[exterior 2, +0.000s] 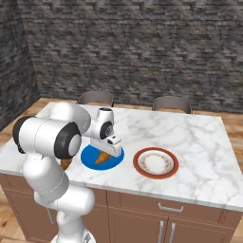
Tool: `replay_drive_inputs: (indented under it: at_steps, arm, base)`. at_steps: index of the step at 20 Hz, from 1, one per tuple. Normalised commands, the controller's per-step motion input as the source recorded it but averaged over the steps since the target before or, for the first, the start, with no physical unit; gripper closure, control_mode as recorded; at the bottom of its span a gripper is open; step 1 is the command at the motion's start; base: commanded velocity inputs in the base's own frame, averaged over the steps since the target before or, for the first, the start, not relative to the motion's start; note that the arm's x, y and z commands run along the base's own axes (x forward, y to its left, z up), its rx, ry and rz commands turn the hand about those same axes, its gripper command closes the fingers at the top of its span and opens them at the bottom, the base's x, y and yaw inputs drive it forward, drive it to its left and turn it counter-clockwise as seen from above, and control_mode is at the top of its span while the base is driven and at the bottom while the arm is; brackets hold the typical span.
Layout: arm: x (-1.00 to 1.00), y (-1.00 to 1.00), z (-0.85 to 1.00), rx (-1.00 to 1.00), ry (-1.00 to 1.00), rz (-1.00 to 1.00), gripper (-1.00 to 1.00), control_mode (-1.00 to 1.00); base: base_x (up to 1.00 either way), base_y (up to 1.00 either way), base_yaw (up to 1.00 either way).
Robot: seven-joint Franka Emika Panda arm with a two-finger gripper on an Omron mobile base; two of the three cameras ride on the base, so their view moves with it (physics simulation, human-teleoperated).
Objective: Place the pastries on the plates.
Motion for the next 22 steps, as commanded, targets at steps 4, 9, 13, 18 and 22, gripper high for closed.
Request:
replay_drive_inputs:
  at_steps: [4, 9, 13, 18, 22]
  arm:
    - [0.00, 0.00, 0.15, 0.00, -0.03, 0.00, -1.00, -1.00]
    - [0.00, 0.00, 0.37, -0.01, -0.03, 0.00, -1.00, -1.00]
    - [0.00, 0.00, 0.68, 0.00, 0.00, 0.00, -1.00, -1.00]
    - [-0.01, 0.00, 0.50, -0.02, 0.00, 0.00, -1.00, -1.00]
    - [-0.38, 0.37, 0.43, -0.01, 0.01, 0.00, -1.00, -1.00]
  base:
    - [0.00, 0.00, 0.00]
    - [0.00, 0.00, 0.00]
    - [0.00, 0.00, 0.00]
    - [0.00, 0.00, 0.00]
    - [0.00, 0.00, 0.00]
